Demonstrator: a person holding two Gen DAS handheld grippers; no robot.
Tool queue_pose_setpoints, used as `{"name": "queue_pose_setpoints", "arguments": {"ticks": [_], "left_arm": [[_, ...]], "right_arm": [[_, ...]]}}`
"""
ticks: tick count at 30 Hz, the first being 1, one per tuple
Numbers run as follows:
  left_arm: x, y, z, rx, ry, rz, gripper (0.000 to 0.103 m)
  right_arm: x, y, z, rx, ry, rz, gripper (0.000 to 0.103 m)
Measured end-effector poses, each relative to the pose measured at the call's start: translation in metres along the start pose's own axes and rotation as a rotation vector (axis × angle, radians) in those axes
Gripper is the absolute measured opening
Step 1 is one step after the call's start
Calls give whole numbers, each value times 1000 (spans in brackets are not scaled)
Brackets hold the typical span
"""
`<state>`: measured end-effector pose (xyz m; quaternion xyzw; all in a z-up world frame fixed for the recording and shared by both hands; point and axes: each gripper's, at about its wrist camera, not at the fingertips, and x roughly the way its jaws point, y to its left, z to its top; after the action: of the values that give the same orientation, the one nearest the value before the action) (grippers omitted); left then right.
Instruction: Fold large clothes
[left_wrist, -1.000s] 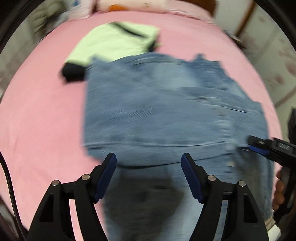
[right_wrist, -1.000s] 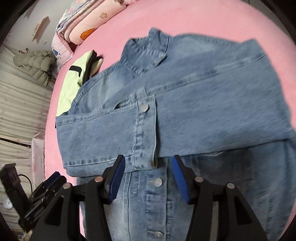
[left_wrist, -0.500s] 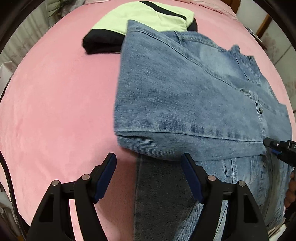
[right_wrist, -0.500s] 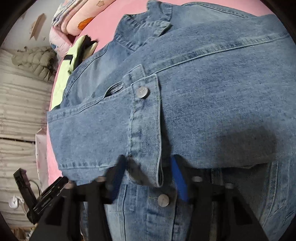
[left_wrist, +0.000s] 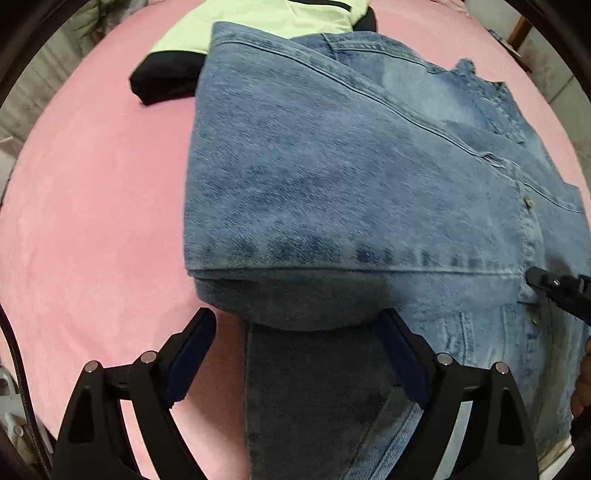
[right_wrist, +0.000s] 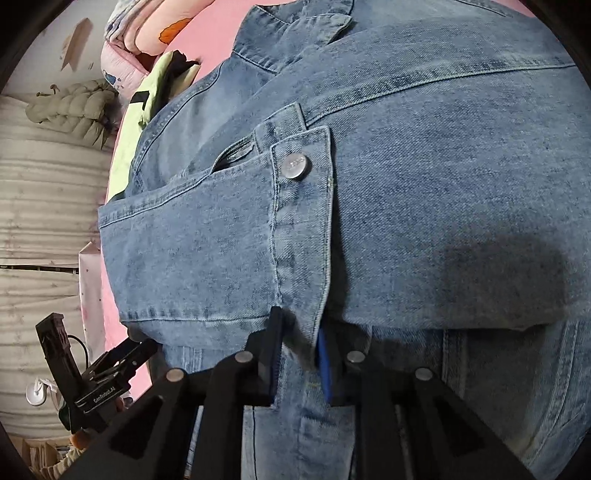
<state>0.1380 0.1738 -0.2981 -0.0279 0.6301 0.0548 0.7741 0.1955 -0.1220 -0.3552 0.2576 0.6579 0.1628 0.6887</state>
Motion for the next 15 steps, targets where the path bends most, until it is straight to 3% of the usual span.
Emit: {"name": "queue_pose_setpoints", "arguments": {"ticks": [1, 4, 8, 12, 15], "left_arm": [[2, -4, 2, 16, 0, 54, 87], [2, -12, 2, 45, -31, 85, 80], [-8, -8, -1, 12, -52, 56, 75], [-25, -1, -1, -23, -104, 40, 75], [-35, -6, 6, -25, -154, 31, 75]], "right_arm": [[1, 1, 0, -7, 1, 0, 18], [-1, 5, 0, -46, -1, -16, 12], [-19, 30, -2, -136, -31, -28, 7], [-77, 81, 1, -287, -183, -7, 6], [-127, 106, 10, -369, -344, -20, 6]]}}
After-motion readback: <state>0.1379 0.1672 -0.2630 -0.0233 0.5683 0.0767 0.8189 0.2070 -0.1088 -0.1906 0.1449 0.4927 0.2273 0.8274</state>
